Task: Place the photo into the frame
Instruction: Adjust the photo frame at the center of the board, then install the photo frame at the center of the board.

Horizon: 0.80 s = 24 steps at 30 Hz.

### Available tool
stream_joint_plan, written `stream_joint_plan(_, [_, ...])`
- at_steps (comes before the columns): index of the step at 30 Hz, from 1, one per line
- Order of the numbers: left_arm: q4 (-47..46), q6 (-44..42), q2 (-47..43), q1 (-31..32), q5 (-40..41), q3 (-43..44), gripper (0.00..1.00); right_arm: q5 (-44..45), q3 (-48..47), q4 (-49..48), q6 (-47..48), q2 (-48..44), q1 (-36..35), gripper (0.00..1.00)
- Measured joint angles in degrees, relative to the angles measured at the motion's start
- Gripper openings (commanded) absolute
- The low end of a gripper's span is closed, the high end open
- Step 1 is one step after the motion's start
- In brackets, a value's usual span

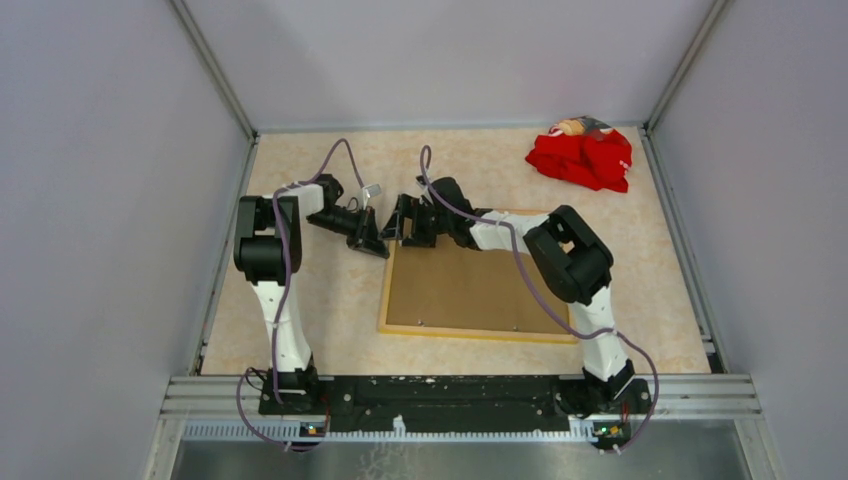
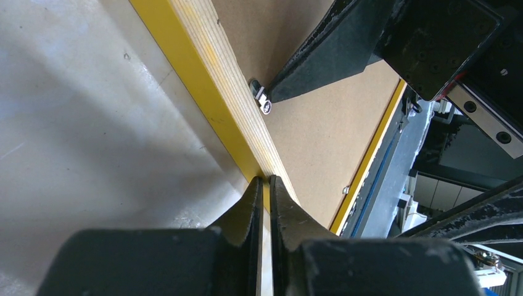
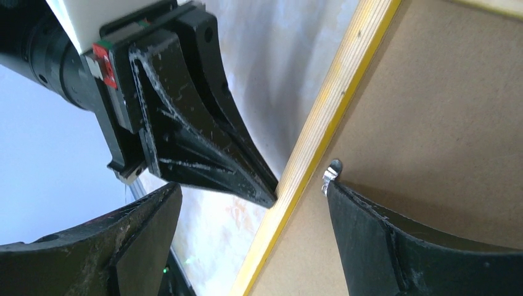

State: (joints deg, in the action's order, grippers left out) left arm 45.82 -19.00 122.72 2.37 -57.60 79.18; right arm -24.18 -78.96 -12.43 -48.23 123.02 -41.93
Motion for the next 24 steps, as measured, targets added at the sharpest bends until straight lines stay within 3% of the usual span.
stream_joint_plan(24, [0.22, -0.2, 0.0, 0.0, 0.07, 0.11, 0.08, -2.25, -3.3, 1.4, 2.89, 1.9, 0.48, 0.89])
